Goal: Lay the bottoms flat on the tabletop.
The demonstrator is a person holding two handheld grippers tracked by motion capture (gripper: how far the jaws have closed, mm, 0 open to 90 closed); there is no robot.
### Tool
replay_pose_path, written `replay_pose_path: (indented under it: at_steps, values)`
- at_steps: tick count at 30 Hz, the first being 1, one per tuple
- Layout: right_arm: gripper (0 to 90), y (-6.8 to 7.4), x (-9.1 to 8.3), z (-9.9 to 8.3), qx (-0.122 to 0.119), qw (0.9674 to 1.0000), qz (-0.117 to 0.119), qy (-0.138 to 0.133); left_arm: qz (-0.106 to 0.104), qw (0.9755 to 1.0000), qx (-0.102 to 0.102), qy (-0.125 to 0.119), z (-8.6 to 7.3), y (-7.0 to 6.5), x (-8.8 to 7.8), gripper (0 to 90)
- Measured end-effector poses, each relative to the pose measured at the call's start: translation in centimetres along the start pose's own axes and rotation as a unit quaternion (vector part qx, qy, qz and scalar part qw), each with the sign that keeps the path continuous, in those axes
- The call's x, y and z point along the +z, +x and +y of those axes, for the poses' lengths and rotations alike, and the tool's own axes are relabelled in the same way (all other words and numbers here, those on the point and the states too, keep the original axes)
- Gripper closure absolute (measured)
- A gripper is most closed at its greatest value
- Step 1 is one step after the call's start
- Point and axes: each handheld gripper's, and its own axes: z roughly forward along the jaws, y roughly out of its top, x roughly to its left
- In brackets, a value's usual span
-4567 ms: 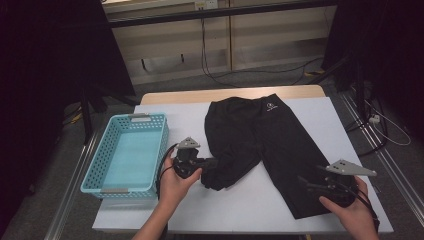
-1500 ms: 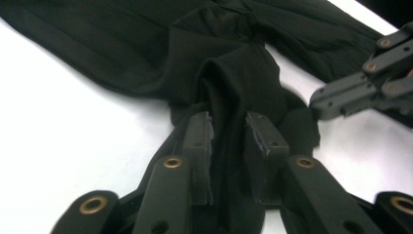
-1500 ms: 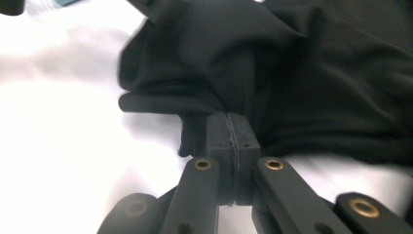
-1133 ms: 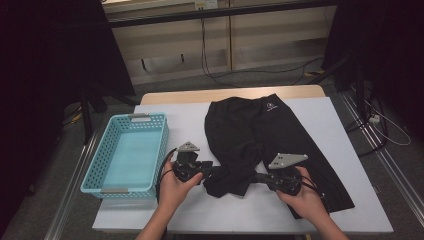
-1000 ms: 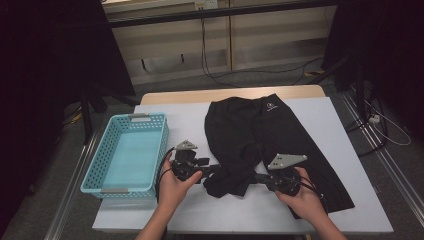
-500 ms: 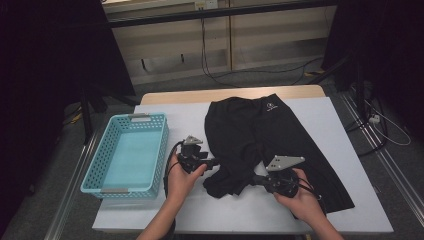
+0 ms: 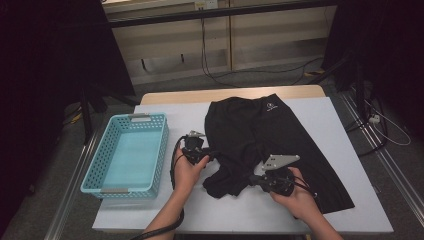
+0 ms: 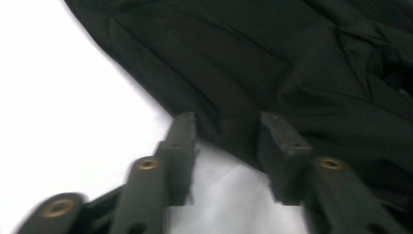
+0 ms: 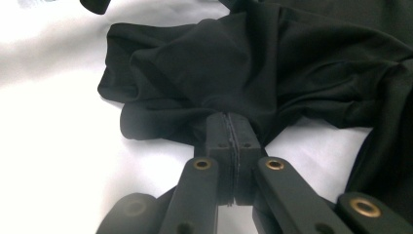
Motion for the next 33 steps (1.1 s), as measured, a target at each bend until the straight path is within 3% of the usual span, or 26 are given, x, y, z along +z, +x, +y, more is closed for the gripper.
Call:
replay_pose_path:
  at_steps: [2,4,5,9,10,12,20,24,33]
  values:
    - [89.6,0.0,0.1,0.1,-0.001,1.0000,0.001,0.000,-0.013,0.9999,-0.004,0.010,0.1,-0.2,0.2,69.4]
    - [89.6,0.0,0.2,0.1,-0.001,1.0000,0.001,0.001,-0.003,0.9999,-0.003,0.013,0.2,-0.5,0.3,72.4]
    - [89.6,0.0,0.2,0.1,-0.001,1.0000,0.002,0.001,-0.008,0.9997,-0.012,0.020,0.3,-0.6,0.3,77.0]
    - [89.5,-0.1,0.0,0.0,0.001,1.0000,0.001,0.000,-0.021,0.9992,-0.017,0.030,0.4,-0.8,0.6,89.6]
    - [89.5,-0.1,-0.1,0.0,0.002,1.0000,0.000,-0.001,-0.021,0.9992,-0.013,0.033,0.6,-0.8,0.5,90.0]
    - [89.4,-0.2,-0.2,-0.1,0.003,1.0000,-0.002,-0.004,-0.027,0.9987,-0.023,0.038,0.9,-0.6,0.4,90.0]
    - [88.4,-0.4,-0.1,0.1,0.005,0.9999,-0.006,-0.012,-0.003,0.9994,-0.028,0.019,3.3,1.6,-1.6,90.0]
    - [88.4,-0.4,0.0,0.1,0.004,0.9999,-0.008,-0.011,0.003,0.9995,-0.028,0.016,3.9,2.5,-1.8,90.0]
    - [71.5,-0.3,-0.9,-0.2,0.014,0.9992,-0.031,-0.021,0.029,0.9990,-0.035,-0.006,5.3,4.8,-1.7,90.0]
